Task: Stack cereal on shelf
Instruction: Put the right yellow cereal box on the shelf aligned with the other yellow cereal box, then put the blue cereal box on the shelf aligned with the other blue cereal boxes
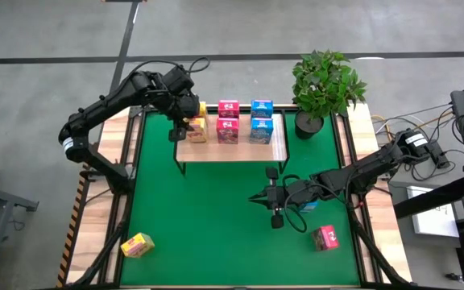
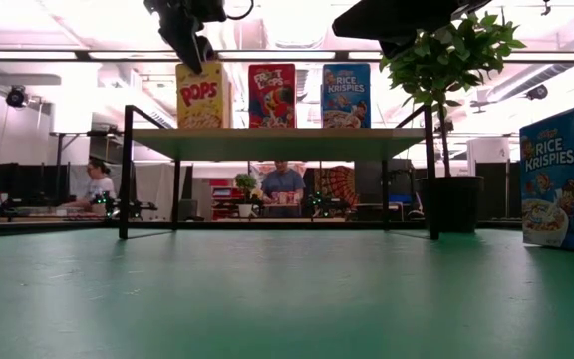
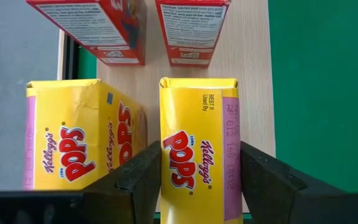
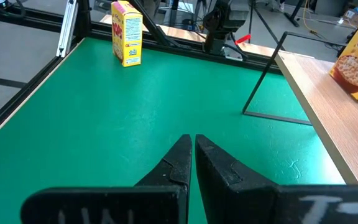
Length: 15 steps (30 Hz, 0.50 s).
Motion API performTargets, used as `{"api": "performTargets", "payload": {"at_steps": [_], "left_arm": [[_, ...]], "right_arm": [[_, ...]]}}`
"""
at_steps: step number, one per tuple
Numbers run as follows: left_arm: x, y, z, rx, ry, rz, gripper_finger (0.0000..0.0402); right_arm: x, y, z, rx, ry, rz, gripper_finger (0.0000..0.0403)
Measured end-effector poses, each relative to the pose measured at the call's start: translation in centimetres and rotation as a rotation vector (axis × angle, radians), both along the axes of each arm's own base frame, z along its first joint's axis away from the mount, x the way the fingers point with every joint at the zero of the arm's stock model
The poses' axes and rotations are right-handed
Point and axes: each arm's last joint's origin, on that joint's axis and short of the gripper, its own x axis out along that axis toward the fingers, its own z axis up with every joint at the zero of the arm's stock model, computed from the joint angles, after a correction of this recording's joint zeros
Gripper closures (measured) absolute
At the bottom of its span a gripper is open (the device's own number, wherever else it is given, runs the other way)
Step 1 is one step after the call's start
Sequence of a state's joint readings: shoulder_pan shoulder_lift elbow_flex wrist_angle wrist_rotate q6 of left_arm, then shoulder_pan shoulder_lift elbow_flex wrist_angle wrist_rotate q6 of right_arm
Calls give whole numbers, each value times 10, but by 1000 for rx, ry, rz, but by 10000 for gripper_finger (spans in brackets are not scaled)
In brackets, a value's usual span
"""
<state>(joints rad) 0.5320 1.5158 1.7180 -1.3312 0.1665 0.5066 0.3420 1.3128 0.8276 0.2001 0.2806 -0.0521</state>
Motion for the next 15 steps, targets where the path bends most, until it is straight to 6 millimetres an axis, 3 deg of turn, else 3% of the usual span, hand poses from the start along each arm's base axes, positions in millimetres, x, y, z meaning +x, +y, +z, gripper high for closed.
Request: {"api": "performTargets", "payload": {"at_steps": [9, 15], "left_arm": [[-1, 0, 1, 2, -3, 1, 201], [-9, -5, 14, 23, -37, 1, 200]], "right_arm": [[0, 0, 0, 0, 0, 0, 390], [0, 0, 0, 7, 0, -2, 390]]}}
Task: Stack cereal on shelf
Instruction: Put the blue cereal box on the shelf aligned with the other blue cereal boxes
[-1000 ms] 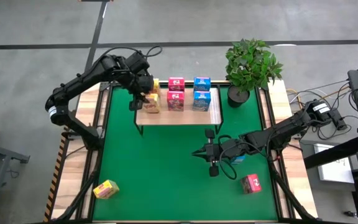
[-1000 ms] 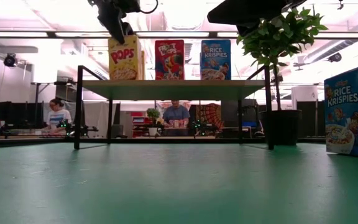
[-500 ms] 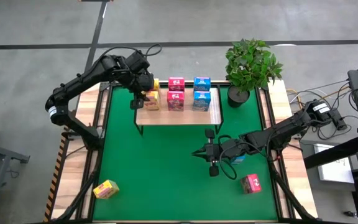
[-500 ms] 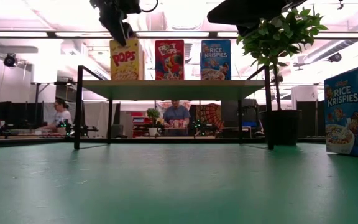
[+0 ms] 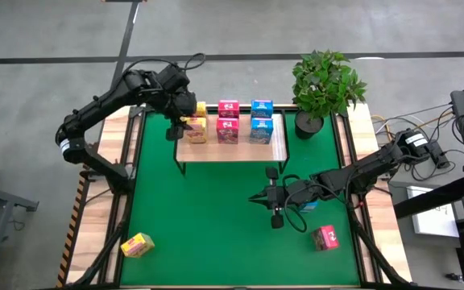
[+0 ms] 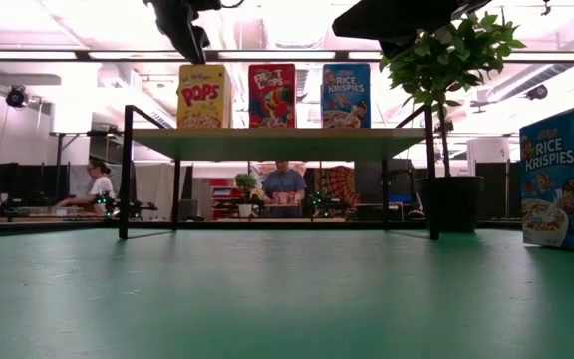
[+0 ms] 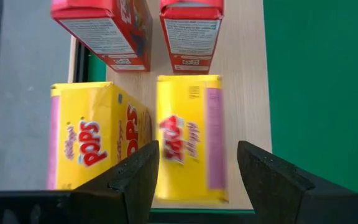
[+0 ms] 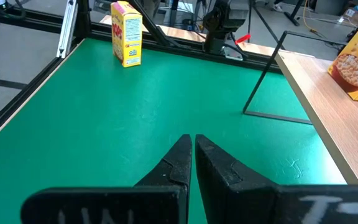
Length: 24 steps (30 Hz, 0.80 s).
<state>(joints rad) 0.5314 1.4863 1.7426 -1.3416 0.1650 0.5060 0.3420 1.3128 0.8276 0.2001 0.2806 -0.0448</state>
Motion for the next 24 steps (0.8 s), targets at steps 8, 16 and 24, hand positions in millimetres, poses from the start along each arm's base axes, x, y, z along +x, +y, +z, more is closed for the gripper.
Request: {"api": "performTargets", "payload": {"at_steps": [8, 16, 24], "left_arm": [[-22, -16, 23, 14, -92, 45, 200], [-35, -63, 38, -52, -314, -30, 200], [-36, -131, 10, -61, -549, -176, 200]], "right_arm": [[0, 0, 0, 1, -2, 0, 390], [1, 0, 4, 43, -39, -10, 390], [2, 1, 13, 142, -58, -39, 390]]}}
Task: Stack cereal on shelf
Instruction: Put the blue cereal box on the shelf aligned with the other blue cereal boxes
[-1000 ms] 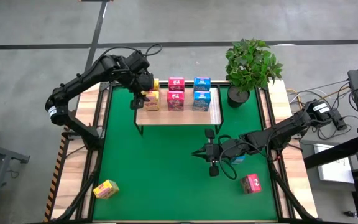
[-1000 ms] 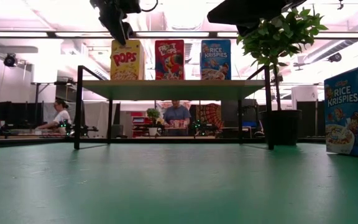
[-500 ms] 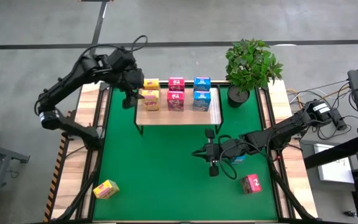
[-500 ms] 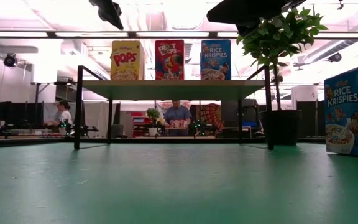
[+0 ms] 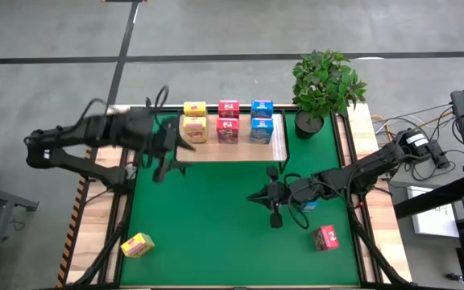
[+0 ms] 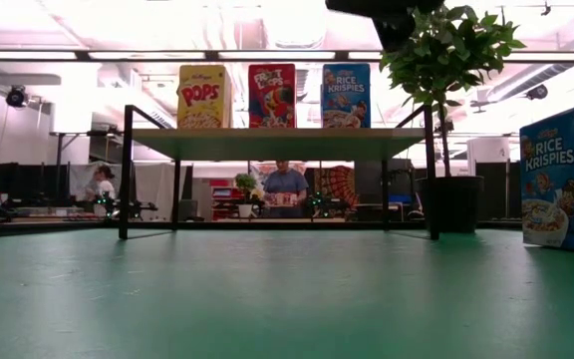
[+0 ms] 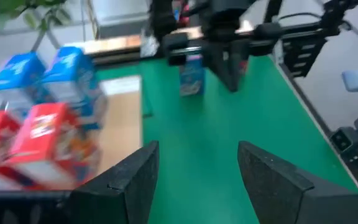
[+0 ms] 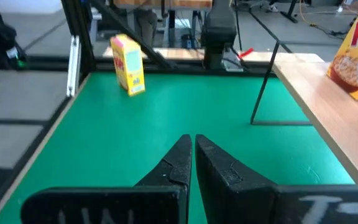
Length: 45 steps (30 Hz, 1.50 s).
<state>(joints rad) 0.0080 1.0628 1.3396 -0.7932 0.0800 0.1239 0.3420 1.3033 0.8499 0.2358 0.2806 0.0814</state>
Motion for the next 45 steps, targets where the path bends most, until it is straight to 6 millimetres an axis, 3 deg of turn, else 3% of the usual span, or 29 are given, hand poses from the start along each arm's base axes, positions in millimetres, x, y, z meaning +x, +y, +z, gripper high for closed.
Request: {"api": "performTargets", "payload": {"at_steps": [8, 14, 22, 26, 30, 33, 38, 45], "left_arm": [[1, -52, -46, 12, -82, -32, 200], [2, -80, -80, -18, -107, -86, 200], [1, -94, -117, -91, -115, -90, 200], [2, -94, -123, -136, -144, -76, 200], [2, -95, -124, -143, -161, -77, 200], [2, -95, -125, -144, -162, -77, 200], [2, -95, -125, -133, -162, -81, 200], [2, -94, -127, -116, -160, -84, 200]], "right_arm": [[6, 2, 26, 102, 26, -33, 390], [7, 2, 48, 194, 136, -87, 390], [-12, -3, 61, 430, 508, -328, 390], [-36, -7, 53, 587, 868, -551, 390], [-59, -12, 46, 600, 1097, -799, 390], [-68, -15, 43, 588, 1138, -899, 390], [-70, -15, 36, 585, 1155, -925, 370], [-71, -13, 34, 609, 1141, -970, 266]]}}
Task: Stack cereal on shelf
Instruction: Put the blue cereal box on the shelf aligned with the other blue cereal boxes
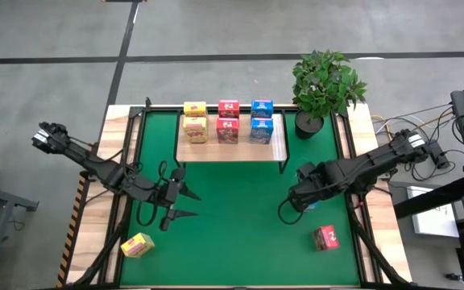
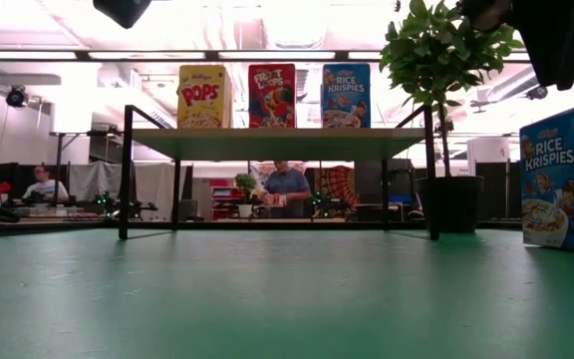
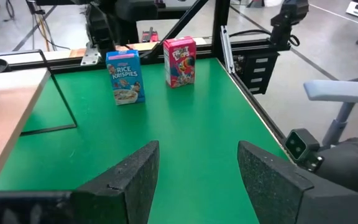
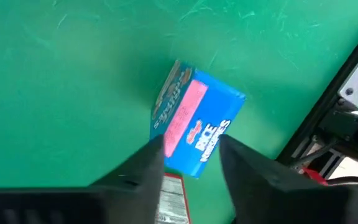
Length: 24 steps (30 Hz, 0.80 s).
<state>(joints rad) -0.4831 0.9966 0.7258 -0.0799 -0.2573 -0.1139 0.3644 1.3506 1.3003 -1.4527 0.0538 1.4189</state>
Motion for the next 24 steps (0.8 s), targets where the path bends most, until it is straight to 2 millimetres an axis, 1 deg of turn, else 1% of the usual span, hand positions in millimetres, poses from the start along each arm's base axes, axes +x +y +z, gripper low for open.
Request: {"api": "performTargets", "payload": {"at_steps": [4, 6, 9, 12, 15, 18, 21, 24], "left_arm": [[0, 1, 0, 10, -5, 33, 200], [0, 1, 0, 13, -6, 39, 200], [0, 1, 0, 11, -6, 43, 200], [1, 1, 0, -8, -7, 53, 200], [1, 1, 0, -24, -12, 57, 200], [1, 1, -2, -31, -21, 59, 200], [1, 1, -3, -30, -19, 58, 200], [1, 1, -2, -31, -23, 58, 200]], "right_arm": [[-1, 6, -3, -14, -18, -26, 195], [-3, 9, -6, -22, -16, -41, 167], [-6, 12, -16, -34, 7, -52, 134], [-7, 12, -28, -35, 11, -62, 114], [-4, 13, -41, -21, -19, -53, 103], [-4, 13, -50, -18, -23, -61, 103], [-6, 13, -54, -15, -8, -75, 117], [-7, 13, -57, -13, 3, -77, 146]]}}
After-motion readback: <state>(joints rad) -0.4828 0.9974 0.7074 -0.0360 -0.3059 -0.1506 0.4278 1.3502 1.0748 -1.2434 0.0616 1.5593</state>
